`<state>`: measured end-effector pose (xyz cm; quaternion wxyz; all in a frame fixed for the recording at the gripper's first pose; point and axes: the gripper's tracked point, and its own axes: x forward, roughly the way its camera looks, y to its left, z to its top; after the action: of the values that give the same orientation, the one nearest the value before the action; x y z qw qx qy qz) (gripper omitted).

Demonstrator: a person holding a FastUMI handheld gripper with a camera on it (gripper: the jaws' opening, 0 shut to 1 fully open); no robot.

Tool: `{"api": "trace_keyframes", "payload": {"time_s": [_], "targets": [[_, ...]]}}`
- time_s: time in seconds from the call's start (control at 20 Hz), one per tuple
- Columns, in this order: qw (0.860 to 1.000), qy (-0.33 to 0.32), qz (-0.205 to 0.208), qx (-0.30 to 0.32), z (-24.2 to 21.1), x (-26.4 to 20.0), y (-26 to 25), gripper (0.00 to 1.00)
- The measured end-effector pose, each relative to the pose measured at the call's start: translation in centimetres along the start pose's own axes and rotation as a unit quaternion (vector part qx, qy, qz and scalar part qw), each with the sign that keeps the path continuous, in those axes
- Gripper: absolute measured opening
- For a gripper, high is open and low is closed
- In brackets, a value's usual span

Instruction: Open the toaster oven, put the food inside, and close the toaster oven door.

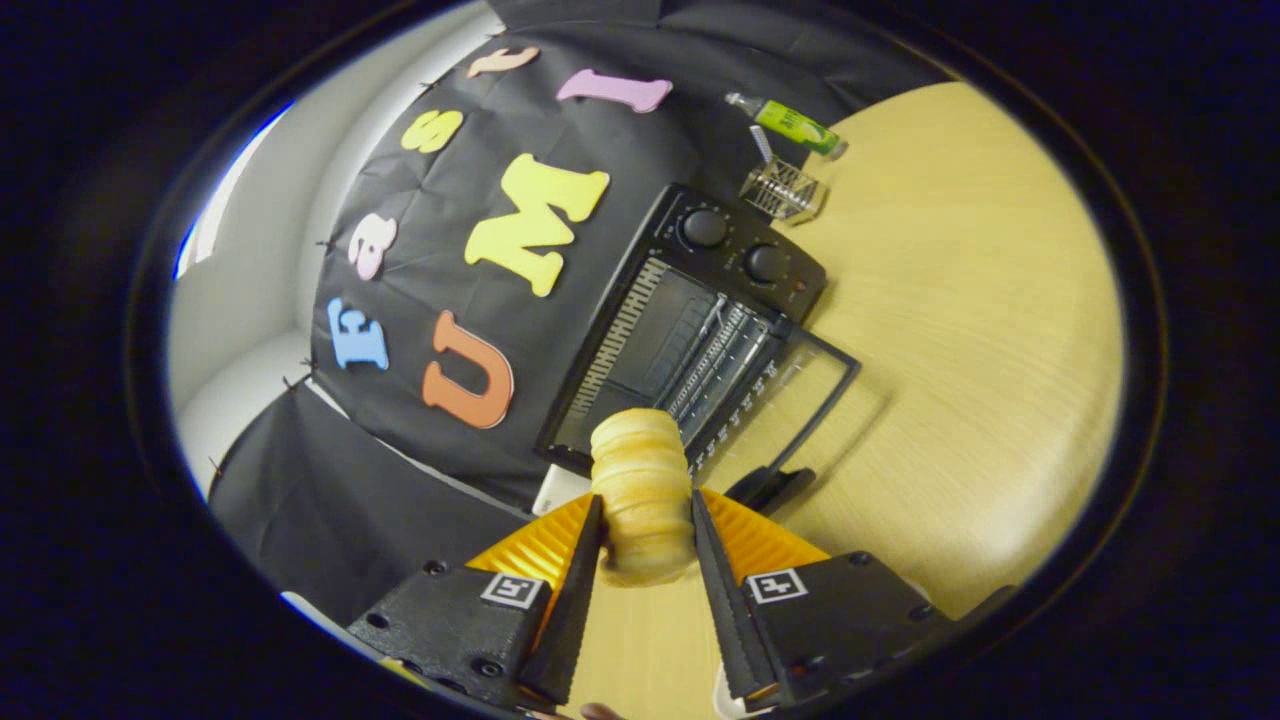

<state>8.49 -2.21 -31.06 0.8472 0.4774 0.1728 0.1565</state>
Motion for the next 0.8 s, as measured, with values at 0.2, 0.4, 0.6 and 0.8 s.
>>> {"api": "trace_keyframes", "payload": {"time_s": [0.2,0.4,0.6,0.8], "targets": [[1.0,-0.02,-0.009,0.002,2.2,5.0,0.4,0.6],[0.998,-0.022,-0.031,-0.044,3.5,10.5,0.0,0.6],[0.996,-0.028,-0.074,-0.047,5.5,14.2,-2.9,0.61],[0.994,-0.032,-0.061,-0.08,7.0,17.1,-2.2,0.61]]}}
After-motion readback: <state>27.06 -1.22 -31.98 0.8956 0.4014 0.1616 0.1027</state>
